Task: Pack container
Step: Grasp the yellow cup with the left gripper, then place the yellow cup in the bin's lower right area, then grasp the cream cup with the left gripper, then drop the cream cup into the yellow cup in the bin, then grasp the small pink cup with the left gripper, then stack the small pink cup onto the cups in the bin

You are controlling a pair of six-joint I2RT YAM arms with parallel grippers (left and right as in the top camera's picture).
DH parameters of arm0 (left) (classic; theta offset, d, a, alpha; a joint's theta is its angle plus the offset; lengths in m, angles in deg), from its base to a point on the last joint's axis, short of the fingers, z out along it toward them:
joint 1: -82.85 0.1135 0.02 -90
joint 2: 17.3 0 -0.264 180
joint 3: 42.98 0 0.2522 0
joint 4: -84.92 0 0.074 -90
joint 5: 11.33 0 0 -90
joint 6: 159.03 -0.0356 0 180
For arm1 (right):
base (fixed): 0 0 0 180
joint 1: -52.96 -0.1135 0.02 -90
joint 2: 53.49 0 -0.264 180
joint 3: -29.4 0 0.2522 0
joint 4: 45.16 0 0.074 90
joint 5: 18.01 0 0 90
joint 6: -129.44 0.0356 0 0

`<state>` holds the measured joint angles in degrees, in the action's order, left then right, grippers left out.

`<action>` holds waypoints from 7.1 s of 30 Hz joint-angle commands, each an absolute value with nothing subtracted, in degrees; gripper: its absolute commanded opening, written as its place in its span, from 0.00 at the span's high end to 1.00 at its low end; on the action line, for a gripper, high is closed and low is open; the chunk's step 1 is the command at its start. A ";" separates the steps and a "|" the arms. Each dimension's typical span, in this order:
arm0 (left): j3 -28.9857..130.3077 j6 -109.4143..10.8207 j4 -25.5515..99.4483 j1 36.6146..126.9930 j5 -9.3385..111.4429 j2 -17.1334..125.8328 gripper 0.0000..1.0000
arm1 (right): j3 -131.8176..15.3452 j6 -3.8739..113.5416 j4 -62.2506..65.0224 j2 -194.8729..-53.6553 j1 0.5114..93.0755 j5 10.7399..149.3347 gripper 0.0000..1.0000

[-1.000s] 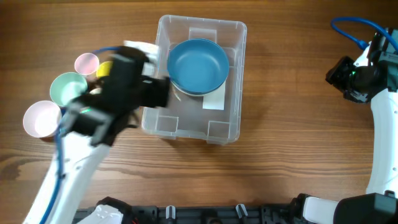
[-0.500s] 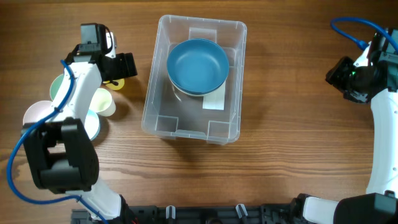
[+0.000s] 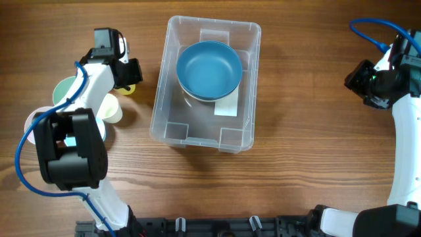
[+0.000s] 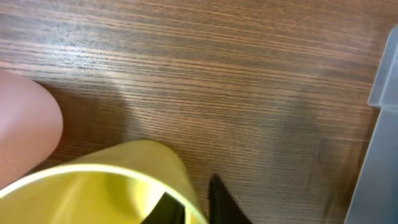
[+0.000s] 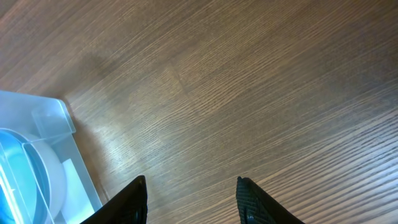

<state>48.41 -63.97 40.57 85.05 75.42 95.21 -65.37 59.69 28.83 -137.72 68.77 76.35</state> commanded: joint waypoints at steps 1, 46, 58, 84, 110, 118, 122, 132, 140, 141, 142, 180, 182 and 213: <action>51.25 -64.10 40.43 83.32 73.96 95.41 0.96 | -65.26 58.94 28.89 -138.22 68.68 76.99 0.53; 62.40 -29.31 12.50 40.57 71.14 99.71 0.96 | -65.26 58.90 29.07 -138.22 68.68 77.01 0.53; 61.26 -34.42 14.97 40.20 71.25 98.40 0.39 | -65.26 58.92 29.05 -138.22 68.68 77.01 0.53; 54.22 -41.70 7.26 85.86 86.59 84.65 0.16 | -65.26 58.90 28.89 -138.22 68.68 76.99 0.53; 66.66 -44.65 0.59 72.18 84.01 77.88 0.96 | -65.26 58.94 29.02 -138.22 68.68 77.01 0.53; 68.93 -42.69 2.62 42.17 80.58 76.39 0.96 | -65.26 58.94 29.02 -138.22 68.68 77.01 0.53; 68.93 -42.71 3.32 38.67 75.99 84.33 0.96 | -65.26 58.94 29.05 -138.22 68.68 77.01 0.53; 68.98 -43.34 3.34 39.24 76.65 88.44 0.22 | -65.26 58.92 29.07 -138.22 68.68 77.01 0.53; 70.14 -43.36 10.27 72.42 86.37 77.92 0.14 | -65.26 58.90 29.11 -138.26 68.68 76.99 0.53; 70.14 -43.36 11.34 75.50 85.72 78.75 0.14 | -65.26 58.90 29.16 -138.26 68.68 76.99 0.53; 70.14 -43.34 13.07 79.91 85.19 80.61 0.15 | -65.26 58.92 29.16 -138.26 68.68 76.99 0.53; 70.14 -48.15 6.01 73.29 84.78 82.14 0.96 | -65.26 58.48 29.33 -138.26 68.68 77.01 0.53; 70.14 -48.04 2.01 66.21 84.76 76.68 0.96 | -65.26 58.48 29.33 -138.26 68.68 77.01 0.53; 70.14 -47.30 -3.17 55.91 92.91 71.19 0.24 | -65.24 57.83 29.55 -138.33 68.68 77.01 0.53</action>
